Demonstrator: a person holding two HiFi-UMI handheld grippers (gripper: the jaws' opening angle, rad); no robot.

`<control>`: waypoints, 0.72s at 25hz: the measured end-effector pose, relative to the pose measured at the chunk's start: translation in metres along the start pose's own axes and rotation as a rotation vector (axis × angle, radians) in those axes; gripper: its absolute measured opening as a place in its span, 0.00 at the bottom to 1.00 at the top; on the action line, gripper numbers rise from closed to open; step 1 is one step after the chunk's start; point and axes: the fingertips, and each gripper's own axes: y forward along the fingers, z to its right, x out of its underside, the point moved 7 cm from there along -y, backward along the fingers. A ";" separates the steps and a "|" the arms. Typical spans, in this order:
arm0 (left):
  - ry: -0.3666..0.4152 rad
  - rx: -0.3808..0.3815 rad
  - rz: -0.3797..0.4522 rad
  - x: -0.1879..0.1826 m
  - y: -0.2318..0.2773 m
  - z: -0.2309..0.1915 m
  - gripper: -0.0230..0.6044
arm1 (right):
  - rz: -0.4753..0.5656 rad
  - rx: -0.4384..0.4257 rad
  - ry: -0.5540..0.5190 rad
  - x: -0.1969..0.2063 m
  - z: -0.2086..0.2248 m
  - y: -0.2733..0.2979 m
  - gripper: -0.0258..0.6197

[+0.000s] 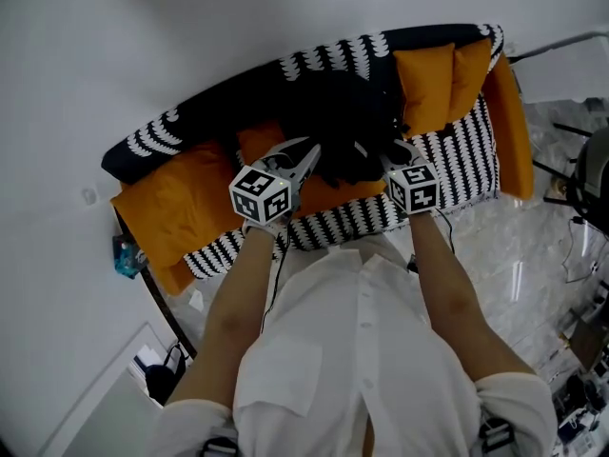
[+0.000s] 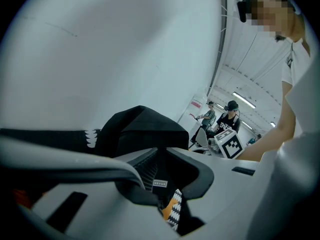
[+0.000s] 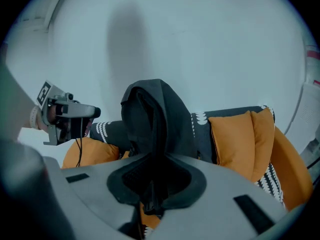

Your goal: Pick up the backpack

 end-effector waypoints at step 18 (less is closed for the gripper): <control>-0.049 -0.049 -0.138 0.044 -0.003 -0.035 0.28 | -0.021 -0.014 -0.003 0.024 -0.022 -0.017 0.13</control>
